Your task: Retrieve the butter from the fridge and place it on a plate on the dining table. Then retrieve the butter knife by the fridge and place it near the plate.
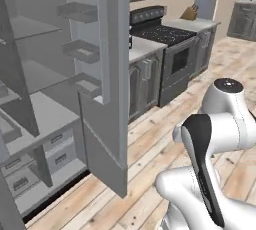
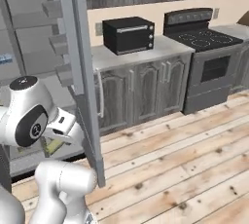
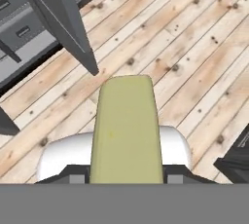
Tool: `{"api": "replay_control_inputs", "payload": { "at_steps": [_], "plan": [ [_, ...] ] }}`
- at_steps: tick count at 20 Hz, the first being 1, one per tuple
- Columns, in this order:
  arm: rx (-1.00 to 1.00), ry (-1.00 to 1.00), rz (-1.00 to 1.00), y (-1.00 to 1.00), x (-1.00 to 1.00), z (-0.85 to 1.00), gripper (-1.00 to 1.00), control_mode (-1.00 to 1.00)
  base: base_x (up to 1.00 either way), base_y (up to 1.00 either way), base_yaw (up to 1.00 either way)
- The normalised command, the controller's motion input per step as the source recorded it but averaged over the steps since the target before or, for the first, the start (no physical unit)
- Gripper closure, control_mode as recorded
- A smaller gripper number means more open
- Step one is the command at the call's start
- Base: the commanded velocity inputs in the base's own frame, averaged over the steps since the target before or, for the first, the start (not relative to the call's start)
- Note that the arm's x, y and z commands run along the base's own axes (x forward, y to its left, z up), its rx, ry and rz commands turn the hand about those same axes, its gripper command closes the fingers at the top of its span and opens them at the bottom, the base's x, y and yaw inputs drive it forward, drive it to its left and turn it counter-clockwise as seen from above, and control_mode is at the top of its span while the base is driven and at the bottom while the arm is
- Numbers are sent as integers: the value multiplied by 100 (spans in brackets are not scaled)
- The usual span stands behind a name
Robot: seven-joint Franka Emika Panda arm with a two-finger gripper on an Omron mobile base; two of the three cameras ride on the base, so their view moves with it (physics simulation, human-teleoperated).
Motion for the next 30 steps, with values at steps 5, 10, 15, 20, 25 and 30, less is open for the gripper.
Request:
{"api": "replay_control_inputs", "payload": {
  "at_steps": [5, 10, 15, 20, 25, 30],
  "plan": [
    [0, 0, 0, 0, 0, 0, 100, 100, 0, -55, -85],
    [0, 0, 0, 0, 0, 0, 100, 100, 0, -54, -85],
    [0, 0, 0, 0, 0, 0, 100, 100, -6, -53, -77],
    [0, 0, 0, 0, 0, 0, 100, 100, -23, -34, -51],
    [0, 0, 0, 0, 0, 0, 100, 100, -63, -88, -2],
    [0, 0, 0, 0, 0, 0, 100, 100, -26, -100, 22]
  ]
}}
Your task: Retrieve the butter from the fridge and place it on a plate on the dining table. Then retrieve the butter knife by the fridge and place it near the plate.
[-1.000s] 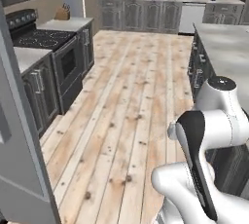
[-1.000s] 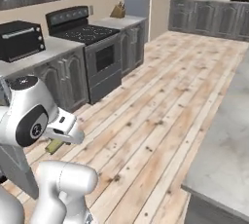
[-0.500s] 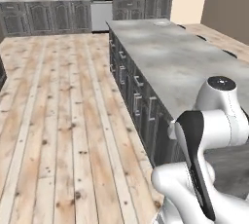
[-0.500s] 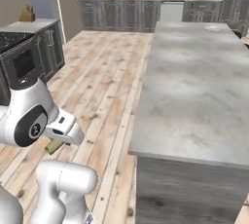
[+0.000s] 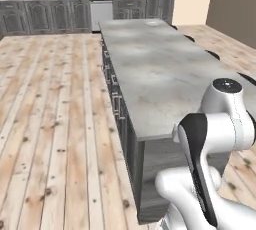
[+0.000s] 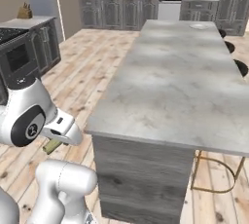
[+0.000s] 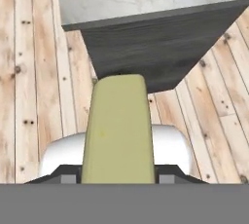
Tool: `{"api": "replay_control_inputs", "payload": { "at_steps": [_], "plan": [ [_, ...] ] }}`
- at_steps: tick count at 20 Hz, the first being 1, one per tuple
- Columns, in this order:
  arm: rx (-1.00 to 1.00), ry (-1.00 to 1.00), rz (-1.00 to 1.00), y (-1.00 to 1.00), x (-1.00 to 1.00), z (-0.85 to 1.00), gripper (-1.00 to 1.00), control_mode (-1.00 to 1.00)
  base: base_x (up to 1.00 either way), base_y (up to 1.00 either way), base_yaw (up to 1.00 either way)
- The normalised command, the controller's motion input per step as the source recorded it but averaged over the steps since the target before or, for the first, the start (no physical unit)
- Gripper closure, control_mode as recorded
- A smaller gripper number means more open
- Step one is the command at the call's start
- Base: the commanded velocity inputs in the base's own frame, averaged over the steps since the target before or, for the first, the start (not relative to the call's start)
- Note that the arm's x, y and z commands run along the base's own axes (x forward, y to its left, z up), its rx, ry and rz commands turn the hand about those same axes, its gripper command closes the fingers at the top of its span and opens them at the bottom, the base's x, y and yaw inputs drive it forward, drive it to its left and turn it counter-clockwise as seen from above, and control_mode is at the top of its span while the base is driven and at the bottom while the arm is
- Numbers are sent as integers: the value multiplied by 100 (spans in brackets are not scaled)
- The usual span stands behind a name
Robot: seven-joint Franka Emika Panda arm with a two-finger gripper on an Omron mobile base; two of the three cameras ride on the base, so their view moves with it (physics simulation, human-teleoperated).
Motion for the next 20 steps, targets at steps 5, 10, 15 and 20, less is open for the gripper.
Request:
{"api": "replay_control_inputs", "payload": {
  "at_steps": [5, 10, 15, 20],
  "plan": [
    [0, 0, 0, 0, 0, 0, 100, 100, -5, -100, 21],
    [0, 0, 0, 0, 0, 0, 100, 100, -40, -100, 6],
    [0, 0, 0, 0, 0, 0, 100, 100, -25, -100, 8],
    [0, 0, 0, 0, 0, 0, 100, 100, -14, -100, 7]
  ]
}}
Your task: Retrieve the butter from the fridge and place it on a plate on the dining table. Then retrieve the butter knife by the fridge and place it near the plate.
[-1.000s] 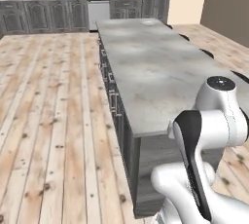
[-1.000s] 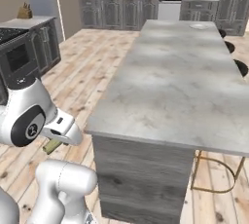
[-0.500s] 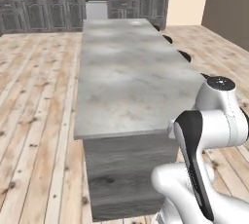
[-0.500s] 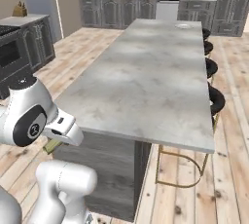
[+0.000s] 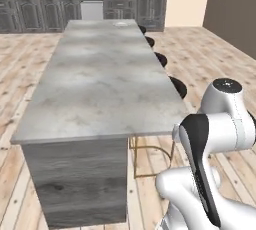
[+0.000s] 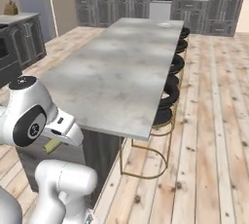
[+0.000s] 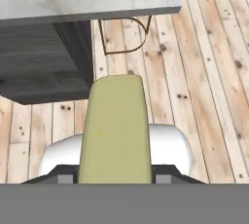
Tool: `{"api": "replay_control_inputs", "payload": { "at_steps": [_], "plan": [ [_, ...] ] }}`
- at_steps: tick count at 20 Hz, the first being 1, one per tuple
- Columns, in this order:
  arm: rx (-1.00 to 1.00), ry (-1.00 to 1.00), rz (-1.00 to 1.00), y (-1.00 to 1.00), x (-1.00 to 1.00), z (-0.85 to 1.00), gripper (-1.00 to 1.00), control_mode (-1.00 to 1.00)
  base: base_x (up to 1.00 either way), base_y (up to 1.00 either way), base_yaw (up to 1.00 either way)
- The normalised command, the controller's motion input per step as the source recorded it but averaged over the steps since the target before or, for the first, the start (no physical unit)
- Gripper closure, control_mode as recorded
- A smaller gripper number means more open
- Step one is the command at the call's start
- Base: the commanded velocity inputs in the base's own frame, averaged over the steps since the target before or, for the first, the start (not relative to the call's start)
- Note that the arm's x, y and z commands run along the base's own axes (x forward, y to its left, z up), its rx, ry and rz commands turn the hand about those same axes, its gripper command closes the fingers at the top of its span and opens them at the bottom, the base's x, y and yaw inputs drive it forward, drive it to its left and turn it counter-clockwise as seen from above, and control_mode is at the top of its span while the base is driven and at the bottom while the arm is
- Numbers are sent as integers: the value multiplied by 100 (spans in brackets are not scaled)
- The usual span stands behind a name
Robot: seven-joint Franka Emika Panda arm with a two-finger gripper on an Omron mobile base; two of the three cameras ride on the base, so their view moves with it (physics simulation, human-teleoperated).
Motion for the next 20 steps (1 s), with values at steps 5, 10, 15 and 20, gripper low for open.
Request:
{"api": "replay_control_inputs", "payload": {
  "at_steps": [5, 10, 15, 20],
  "plan": [
    [0, 0, 0, 0, 0, 0, 100, 100, 0, -100, 12],
    [0, 0, 0, 0, 0, 0, 100, 100, 31, -100, 20],
    [0, 0, 0, 0, 0, 0, 100, 100, 71, -100, 23],
    [0, 0, 0, 0, 0, 0, 100, 100, 85, -100, 41]
  ]
}}
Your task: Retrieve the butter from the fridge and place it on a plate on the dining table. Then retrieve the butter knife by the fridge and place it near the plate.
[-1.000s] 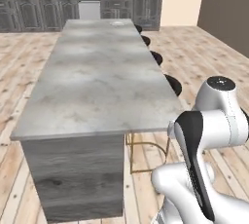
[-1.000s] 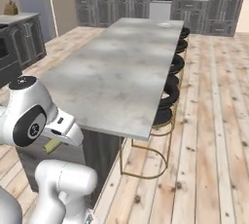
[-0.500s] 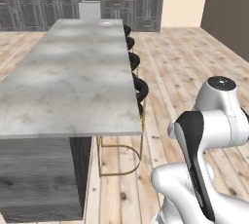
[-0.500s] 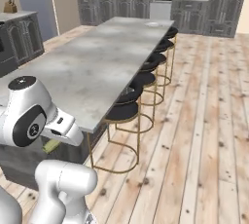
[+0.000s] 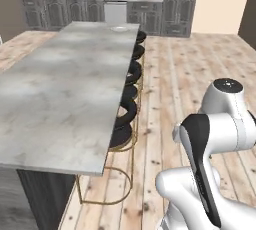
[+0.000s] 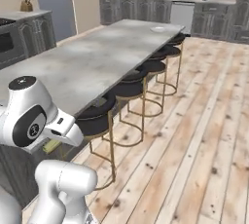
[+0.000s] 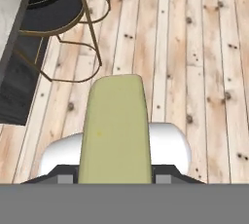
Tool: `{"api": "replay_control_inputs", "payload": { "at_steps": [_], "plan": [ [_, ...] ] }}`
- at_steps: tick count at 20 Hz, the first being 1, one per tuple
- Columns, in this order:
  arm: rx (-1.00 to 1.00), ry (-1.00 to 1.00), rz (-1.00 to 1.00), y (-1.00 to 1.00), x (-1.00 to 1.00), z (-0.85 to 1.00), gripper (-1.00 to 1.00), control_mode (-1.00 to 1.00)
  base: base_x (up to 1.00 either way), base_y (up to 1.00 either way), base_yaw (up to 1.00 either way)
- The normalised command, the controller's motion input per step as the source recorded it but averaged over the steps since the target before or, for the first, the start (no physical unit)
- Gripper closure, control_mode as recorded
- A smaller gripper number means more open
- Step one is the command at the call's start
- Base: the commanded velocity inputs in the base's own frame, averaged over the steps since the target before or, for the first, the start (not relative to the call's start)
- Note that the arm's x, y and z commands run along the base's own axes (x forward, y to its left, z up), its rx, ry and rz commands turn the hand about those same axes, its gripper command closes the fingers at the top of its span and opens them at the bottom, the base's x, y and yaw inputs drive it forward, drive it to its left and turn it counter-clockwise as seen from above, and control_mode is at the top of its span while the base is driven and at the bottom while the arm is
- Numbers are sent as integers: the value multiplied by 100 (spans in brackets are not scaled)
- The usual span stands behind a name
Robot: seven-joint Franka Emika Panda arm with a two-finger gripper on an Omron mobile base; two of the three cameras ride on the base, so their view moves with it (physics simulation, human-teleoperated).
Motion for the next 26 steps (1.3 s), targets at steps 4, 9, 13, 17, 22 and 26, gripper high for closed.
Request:
{"api": "replay_control_inputs", "payload": {
  "at_steps": [4, 9, 13, 17, 22, 26],
  "plan": [
    [0, 0, 0, 0, 0, 0, 100, 100, 89, -100, 42],
    [0, 0, 0, 0, 0, 0, 100, 100, 84, -100, 50],
    [0, 0, 0, 0, 0, 0, 100, 100, 38, -100, 62],
    [0, 0, 0, 0, 0, 0, 100, 100, 3, -100, 60],
    [0, 0, 0, 0, 0, 0, 100, 100, 2, -100, 56],
    [0, 0, 0, 0, 0, 0, 100, 100, 0, -100, 47]
  ]
}}
